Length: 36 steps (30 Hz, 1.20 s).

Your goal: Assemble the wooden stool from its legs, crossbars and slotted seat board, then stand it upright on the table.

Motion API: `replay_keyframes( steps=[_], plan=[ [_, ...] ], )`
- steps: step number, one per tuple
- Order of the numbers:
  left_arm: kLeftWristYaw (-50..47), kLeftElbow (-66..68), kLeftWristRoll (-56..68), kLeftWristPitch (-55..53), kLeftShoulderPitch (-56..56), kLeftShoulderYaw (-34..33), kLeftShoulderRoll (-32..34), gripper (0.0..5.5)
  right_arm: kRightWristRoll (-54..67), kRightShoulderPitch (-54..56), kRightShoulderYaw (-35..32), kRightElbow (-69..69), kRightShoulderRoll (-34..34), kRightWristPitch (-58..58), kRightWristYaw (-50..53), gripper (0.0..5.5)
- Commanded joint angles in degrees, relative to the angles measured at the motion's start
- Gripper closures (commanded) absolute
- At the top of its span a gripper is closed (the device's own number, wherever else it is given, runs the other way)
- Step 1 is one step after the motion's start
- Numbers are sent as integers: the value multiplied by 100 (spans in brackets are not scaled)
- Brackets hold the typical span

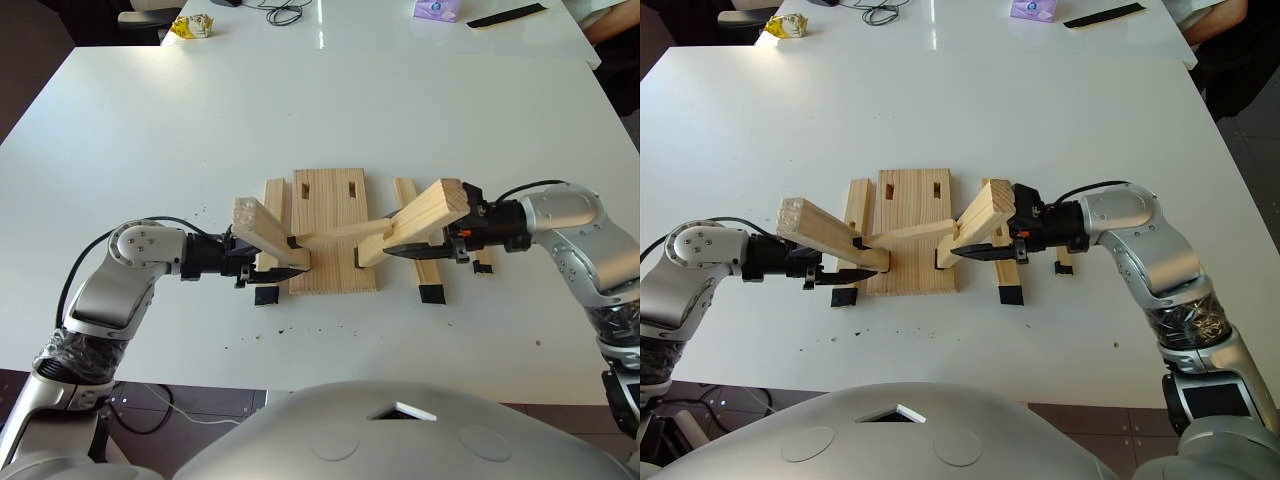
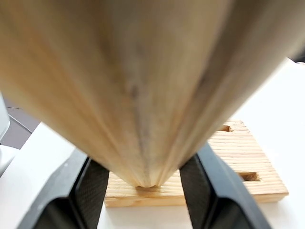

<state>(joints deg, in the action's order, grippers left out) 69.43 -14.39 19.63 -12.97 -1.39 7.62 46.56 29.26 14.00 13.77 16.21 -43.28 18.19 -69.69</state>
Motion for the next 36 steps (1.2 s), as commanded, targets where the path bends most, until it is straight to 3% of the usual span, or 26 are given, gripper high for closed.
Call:
replay_keyframes(
  steps=[1,10,26,36],
  plan=[
    [107,74,-44,85,-321,124,-66,275,-416,-258,488,-83,-59,304,-42,346],
    [596,883,34,-281,-1355,112,5,275,-484,-369,554,-51,4,197,127,346],
    [995,363,-65,326,-516,143,237,275,-460,-376,588,-68,-38,107,183,346],
    [973,783,-684,1519,-415,334,239,275,-466,-413,586,-46,-10,76,227,346]
  ],
)
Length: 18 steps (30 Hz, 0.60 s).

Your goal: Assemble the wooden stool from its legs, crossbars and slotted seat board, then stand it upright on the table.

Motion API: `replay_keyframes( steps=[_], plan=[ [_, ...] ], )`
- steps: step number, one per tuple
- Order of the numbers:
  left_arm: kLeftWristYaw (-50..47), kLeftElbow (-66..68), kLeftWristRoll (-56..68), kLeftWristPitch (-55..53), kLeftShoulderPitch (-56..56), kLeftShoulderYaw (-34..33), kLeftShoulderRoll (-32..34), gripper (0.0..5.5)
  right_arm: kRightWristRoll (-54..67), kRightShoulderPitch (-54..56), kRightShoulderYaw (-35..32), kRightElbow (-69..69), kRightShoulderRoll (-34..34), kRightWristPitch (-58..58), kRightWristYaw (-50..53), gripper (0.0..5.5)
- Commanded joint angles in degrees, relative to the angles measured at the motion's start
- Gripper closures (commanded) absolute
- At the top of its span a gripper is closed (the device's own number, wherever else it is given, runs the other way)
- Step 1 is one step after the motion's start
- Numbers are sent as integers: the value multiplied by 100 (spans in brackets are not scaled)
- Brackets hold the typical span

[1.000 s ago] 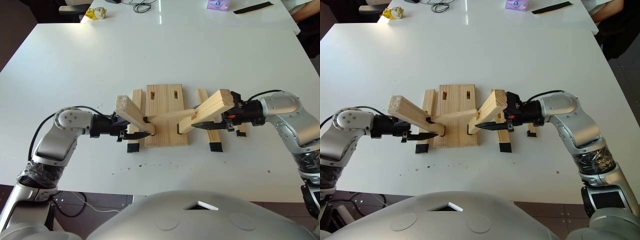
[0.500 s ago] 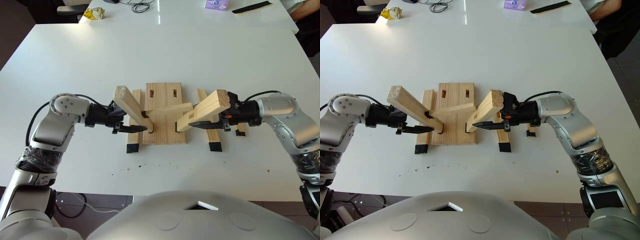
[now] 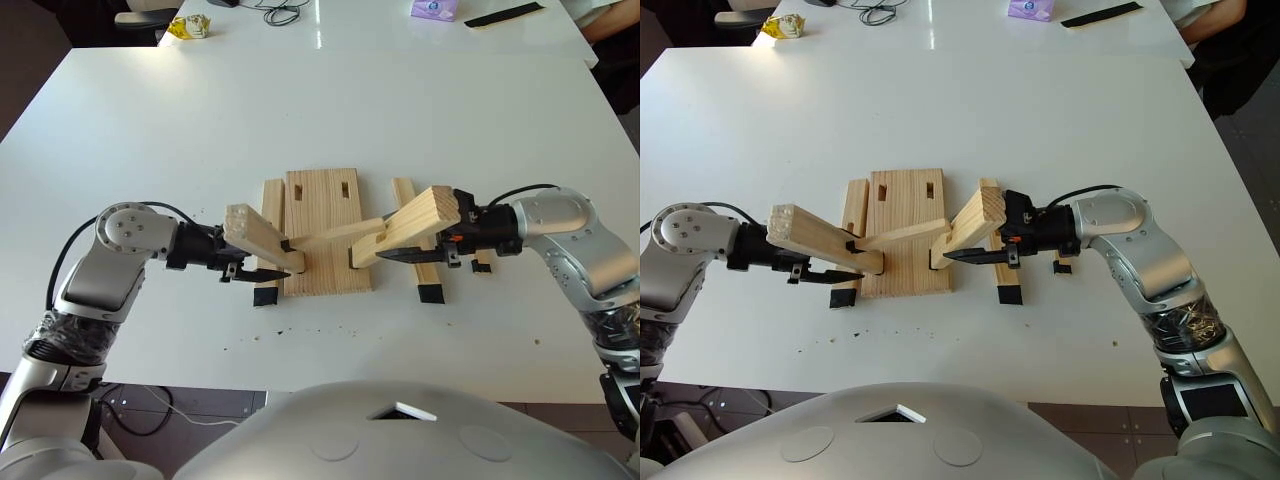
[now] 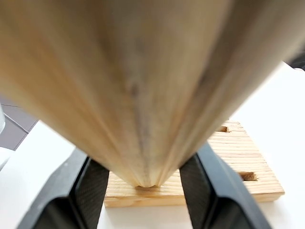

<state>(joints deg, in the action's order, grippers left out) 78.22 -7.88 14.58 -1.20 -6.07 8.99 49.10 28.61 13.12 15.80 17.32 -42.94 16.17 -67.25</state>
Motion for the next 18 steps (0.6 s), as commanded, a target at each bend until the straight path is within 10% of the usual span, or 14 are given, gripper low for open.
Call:
replay_keyframes(
  steps=[1,18],
  plan=[
    [98,174,-186,403,31,201,-25,275,-406,-335,384,-156,-43,273,-8,346],
    [-14,1051,-718,1450,-213,392,-37,245,-430,-370,416,-150,-12,237,52,346]
  ],
)
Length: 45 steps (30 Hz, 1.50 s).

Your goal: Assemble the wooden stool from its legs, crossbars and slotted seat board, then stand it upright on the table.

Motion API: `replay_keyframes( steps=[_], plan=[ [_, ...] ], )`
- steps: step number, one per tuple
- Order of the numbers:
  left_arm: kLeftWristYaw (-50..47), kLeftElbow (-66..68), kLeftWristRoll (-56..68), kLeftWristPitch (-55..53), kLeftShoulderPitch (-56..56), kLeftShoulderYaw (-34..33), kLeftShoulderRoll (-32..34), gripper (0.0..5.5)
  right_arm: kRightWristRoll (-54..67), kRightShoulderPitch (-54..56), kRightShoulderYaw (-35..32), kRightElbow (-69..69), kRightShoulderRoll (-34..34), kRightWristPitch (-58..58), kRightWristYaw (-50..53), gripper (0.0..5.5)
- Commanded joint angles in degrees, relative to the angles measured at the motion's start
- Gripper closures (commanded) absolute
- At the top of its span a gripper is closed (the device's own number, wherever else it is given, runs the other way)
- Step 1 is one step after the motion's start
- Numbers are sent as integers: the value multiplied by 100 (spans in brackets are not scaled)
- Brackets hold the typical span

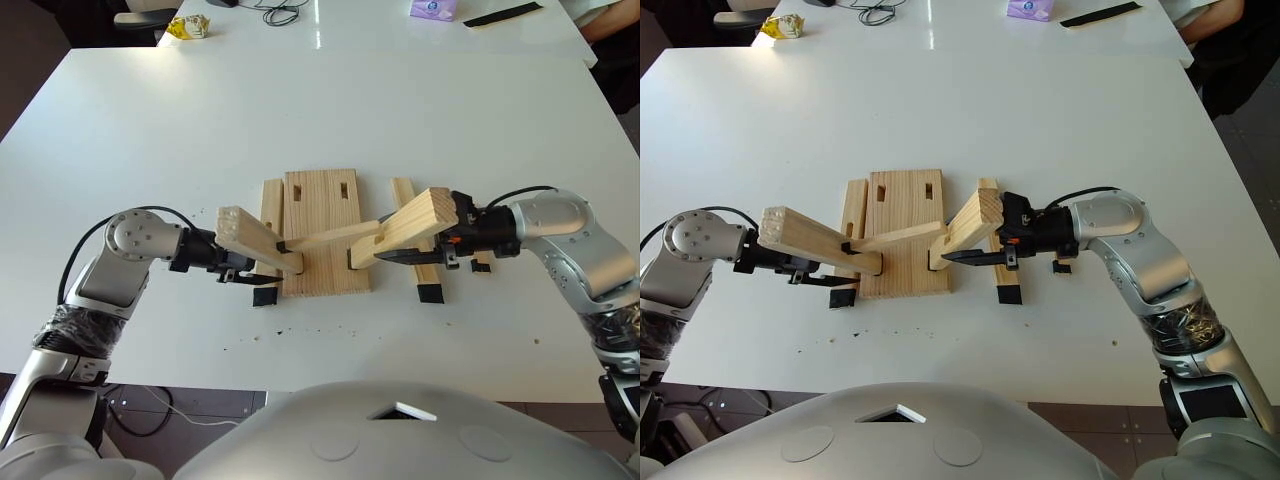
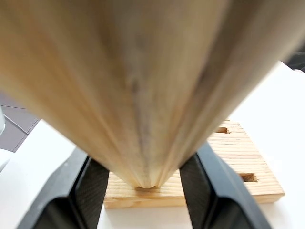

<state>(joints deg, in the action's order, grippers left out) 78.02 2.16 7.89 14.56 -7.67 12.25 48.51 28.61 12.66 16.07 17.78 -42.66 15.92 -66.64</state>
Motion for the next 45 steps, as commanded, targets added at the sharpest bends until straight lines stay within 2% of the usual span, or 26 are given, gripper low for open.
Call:
replay_keyframes(
  steps=[1,5,9,18,29,35,40,45],
  plan=[
    [35,38,-27,-204,-62,86,37,230,-432,-326,391,-198,-38,261,-8,346],
    [94,53,-32,-328,-73,124,88,148,-433,-325,399,-202,-39,259,-6,346],
    [55,480,-361,10,-211,149,181,95,-436,-348,394,-191,-54,246,-4,346],
    [304,767,-41,-453,-575,12,240,95,-465,-380,412,-175,-62,209,25,346],
    [-311,2701,305,-1903,-3389,-570,-686,95,-495,-359,411,-255,-26,143,108,346],
    [7,1904,890,-3075,-4001,-546,-1116,95,-495,-245,380,-378,51,133,172,346],
    [408,927,1447,-4128,-4065,-417,-1129,95,-524,-245,433,-417,107,96,211,346],
    [816,680,1842,-4975,-4353,-317,-1067,95,-538,-204,480,-453,148,71,245,346]
  ],
)
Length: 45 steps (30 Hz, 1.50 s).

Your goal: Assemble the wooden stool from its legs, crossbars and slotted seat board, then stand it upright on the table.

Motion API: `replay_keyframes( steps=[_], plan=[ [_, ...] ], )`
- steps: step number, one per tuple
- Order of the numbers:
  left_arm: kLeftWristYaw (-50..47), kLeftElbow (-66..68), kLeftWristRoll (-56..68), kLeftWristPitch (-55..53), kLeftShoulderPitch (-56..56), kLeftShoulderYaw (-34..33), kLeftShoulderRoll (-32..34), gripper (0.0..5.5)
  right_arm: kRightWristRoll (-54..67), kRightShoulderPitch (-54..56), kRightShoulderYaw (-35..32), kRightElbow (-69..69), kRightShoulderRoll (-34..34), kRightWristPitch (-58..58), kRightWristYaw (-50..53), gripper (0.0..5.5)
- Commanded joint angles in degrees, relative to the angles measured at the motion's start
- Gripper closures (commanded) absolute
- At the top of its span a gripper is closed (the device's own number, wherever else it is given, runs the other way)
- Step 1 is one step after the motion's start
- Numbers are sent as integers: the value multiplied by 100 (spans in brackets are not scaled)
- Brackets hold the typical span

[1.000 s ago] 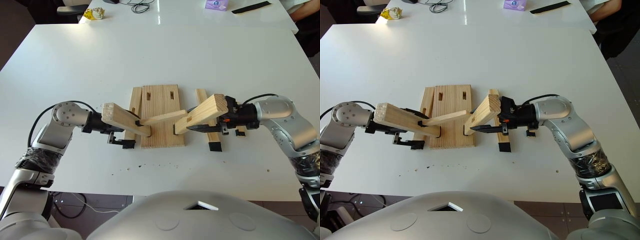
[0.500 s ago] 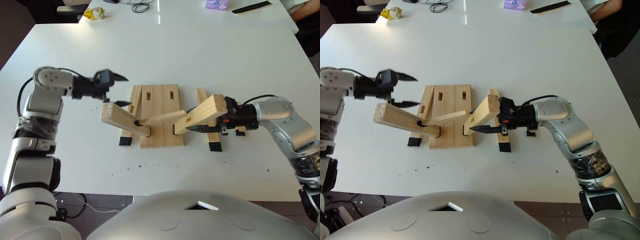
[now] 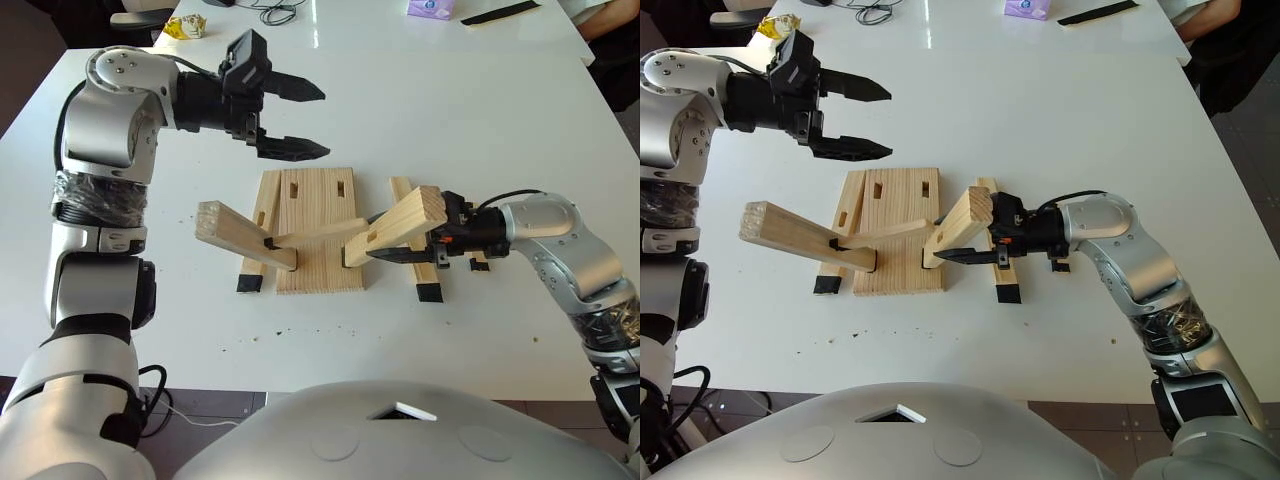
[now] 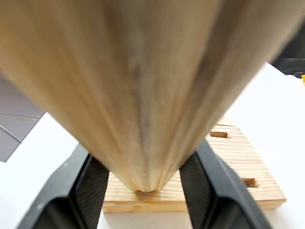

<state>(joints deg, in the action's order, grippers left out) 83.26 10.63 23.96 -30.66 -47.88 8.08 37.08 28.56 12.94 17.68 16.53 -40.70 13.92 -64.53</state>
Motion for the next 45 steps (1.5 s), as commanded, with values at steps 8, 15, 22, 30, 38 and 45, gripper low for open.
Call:
replay_keyframes(
  steps=[8,15,22,30,38,45],
  plan=[
    [564,-514,108,-311,-69,428,187,95,-560,-139,364,-378,45,269,97,346],
    [411,-791,120,-262,253,481,183,95,-581,-49,342,-435,98,274,110,346],
    [277,-1054,148,-258,504,534,169,95,-597,-14,347,-416,150,298,113,346],
    [240,-1166,103,-185,677,606,196,95,-572,68,341,-397,153,356,90,346],
    [169,-1287,55,-121,845,673,209,95,-568,121,357,-391,163,372,73,346],
    [108,-1412,113,-213,913,637,181,95,-568,167,355,-418,152,371,60,346]
  ],
)
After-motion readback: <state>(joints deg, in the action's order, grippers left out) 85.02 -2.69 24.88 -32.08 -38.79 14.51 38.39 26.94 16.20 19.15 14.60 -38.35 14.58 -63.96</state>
